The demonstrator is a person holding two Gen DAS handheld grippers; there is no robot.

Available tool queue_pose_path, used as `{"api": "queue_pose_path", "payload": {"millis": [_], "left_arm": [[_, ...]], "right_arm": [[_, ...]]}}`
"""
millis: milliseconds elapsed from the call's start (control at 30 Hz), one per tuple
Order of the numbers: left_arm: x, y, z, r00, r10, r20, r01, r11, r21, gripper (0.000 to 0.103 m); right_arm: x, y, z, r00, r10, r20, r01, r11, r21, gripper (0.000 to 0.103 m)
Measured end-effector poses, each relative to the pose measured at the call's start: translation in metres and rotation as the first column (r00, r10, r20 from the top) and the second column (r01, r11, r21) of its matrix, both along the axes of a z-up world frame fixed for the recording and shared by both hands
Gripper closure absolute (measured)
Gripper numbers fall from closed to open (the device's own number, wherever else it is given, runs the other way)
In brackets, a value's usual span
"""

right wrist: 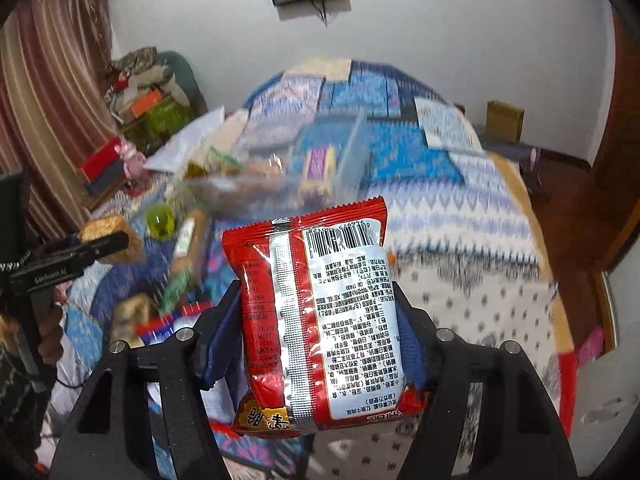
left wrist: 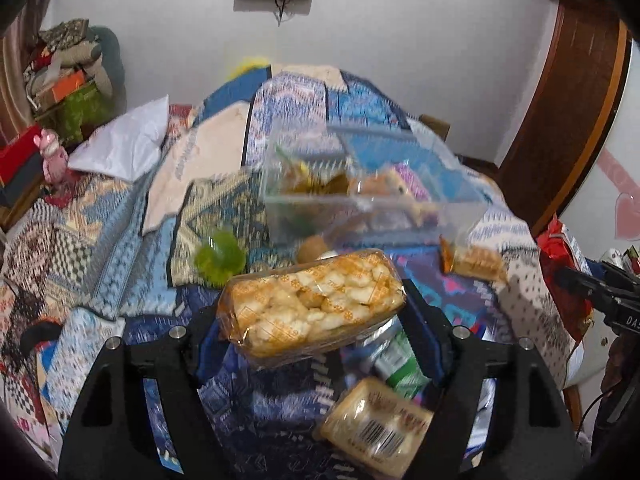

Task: Organize snacks
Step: 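Place both packs into the clear box and open both tools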

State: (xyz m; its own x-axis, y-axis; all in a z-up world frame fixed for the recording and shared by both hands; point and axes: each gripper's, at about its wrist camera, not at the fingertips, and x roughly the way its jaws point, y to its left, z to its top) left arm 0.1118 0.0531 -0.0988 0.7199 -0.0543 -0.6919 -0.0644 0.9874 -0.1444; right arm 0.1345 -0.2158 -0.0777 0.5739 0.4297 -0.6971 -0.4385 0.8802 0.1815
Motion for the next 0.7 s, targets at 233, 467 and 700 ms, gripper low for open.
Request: {"api": "queue_pose_path", "payload": {"millis": [233, 467, 700], "left_arm": [[0.023, -0.007, 0.03, 0.998, -0.025, 0.059, 0.025, 1.0, 0.0, 0.026], [0.056, -0.007, 0.046, 0.996, -0.02, 0.083, 0.02, 1.0, -0.002, 0.026], [0.097, -0.001, 0.045, 0.997, -0.012, 0.076, 0.011, 1.0, 0.011, 0.026]], "right_arm": [[0.024, 0.021, 0.034, 0.997, 0.005, 0.078, -0.009, 0.998, 0.058, 0.038], [0.046, 0.05, 0.053, 0.993, 0.018, 0.114, -0.028, 0.995, 0.094, 0.038], [0.077, 0.07, 0.054, 0.994, 0.019, 0.111, -0.029, 0.995, 0.094, 0.038]]}}
